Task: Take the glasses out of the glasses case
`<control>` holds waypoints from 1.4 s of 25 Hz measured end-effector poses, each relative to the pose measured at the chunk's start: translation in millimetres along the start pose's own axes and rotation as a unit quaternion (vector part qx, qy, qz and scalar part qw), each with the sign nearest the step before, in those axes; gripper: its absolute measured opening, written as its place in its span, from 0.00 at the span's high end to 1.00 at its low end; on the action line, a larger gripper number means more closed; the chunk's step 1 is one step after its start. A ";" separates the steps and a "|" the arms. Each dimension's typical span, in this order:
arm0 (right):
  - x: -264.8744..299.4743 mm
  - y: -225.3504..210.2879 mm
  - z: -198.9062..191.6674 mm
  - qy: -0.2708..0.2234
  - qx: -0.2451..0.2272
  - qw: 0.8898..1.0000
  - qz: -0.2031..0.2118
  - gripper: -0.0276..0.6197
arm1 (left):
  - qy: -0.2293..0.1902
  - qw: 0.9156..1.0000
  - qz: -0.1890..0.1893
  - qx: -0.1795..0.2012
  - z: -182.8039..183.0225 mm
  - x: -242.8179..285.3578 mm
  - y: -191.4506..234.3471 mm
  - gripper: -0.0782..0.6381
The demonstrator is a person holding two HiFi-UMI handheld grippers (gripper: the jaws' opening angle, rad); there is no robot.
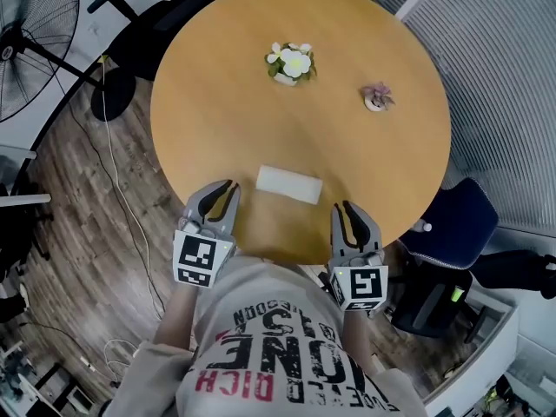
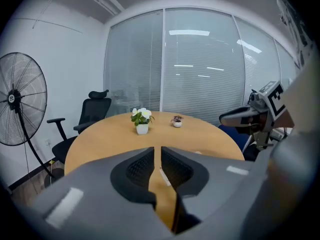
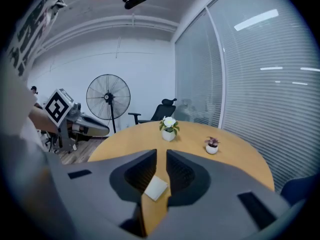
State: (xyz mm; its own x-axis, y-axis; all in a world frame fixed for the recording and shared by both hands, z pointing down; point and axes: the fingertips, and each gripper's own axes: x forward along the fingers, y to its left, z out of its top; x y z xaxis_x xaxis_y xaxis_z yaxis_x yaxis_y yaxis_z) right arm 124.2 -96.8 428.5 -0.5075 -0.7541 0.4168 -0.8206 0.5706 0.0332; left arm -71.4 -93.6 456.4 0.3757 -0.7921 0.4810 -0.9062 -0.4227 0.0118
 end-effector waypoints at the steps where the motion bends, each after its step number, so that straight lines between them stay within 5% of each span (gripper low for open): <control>1: 2.8 0.6 -3.8 0.006 -0.006 1.000 0.004 0.92 | 0.012 1.000 -0.005 0.000 -7.2 3.7 -2.0 0.81; 18: 59.0 19.3 -94.3 0.145 -0.111 0.980 0.073 0.78 | 0.178 0.982 -0.056 0.042 -117.4 79.0 -29.3 0.76; 35: 80.9 34.6 -129.5 0.206 -0.262 0.938 0.093 0.67 | 0.196 0.977 -0.080 0.010 -123.8 89.0 -34.9 0.75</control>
State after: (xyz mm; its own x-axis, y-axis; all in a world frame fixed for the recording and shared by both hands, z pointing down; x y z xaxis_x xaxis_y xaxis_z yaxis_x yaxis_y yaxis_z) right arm 88.8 -95.9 581.0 -0.3960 -0.4965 0.7724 -0.4305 0.8434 0.3214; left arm -30.3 -94.8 607.4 0.4052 -0.4877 0.7733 -0.8365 -0.5390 0.0985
